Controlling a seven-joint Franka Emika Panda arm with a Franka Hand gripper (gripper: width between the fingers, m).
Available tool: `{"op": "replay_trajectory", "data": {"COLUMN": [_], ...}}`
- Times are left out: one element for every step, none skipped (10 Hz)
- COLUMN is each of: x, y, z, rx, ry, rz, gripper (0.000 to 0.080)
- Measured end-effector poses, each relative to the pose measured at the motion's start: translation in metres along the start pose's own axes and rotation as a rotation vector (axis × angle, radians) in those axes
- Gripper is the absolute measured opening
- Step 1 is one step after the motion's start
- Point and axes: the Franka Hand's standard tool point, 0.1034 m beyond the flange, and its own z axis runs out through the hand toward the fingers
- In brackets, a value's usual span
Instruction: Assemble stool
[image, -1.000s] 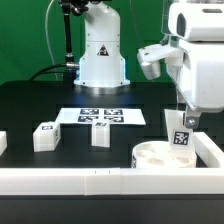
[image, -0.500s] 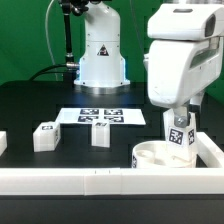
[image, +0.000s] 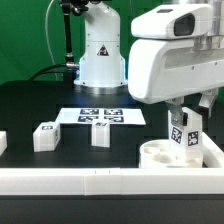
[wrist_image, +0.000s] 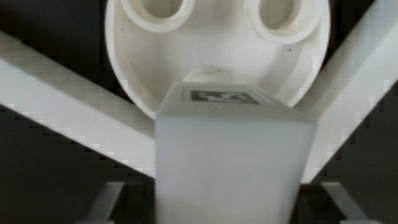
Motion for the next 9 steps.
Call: {"op": "replay_trajectory", "data": {"x": [0.0013, 0.0014, 0.0018, 0.0019, 0.0018, 0.0025, 0.0024, 0.0013, 0.0025], "y": [-0.0003, -0.0003, -0.0013, -0.0014, -0.0012, -0.0015, -0.0015, -0.0035, -0.0049], "z": [-0.0001, -0.0001, -0.0002, -0.0002, -0.0002, 0.0000, 0.0000, 0.0003, 0.0005], "rx": [-0.002, -0.001, 0.002, 0.002, 0.002, 0.008, 0.012, 0.024, 0.037], "ry": [0.005, 0.006, 0.007, 0.007, 0.006, 0.014, 0.028, 0.034, 0.043], "rz": [0.051, 0.075, 0.158, 0.223, 0.257, 0.361, 0.468, 0.584, 0.707], "gripper": [0.0340, 0.0340, 0.0340, 0.0340, 0.0340, 0.0340, 0.0340, 0.0340, 0.0340]}}
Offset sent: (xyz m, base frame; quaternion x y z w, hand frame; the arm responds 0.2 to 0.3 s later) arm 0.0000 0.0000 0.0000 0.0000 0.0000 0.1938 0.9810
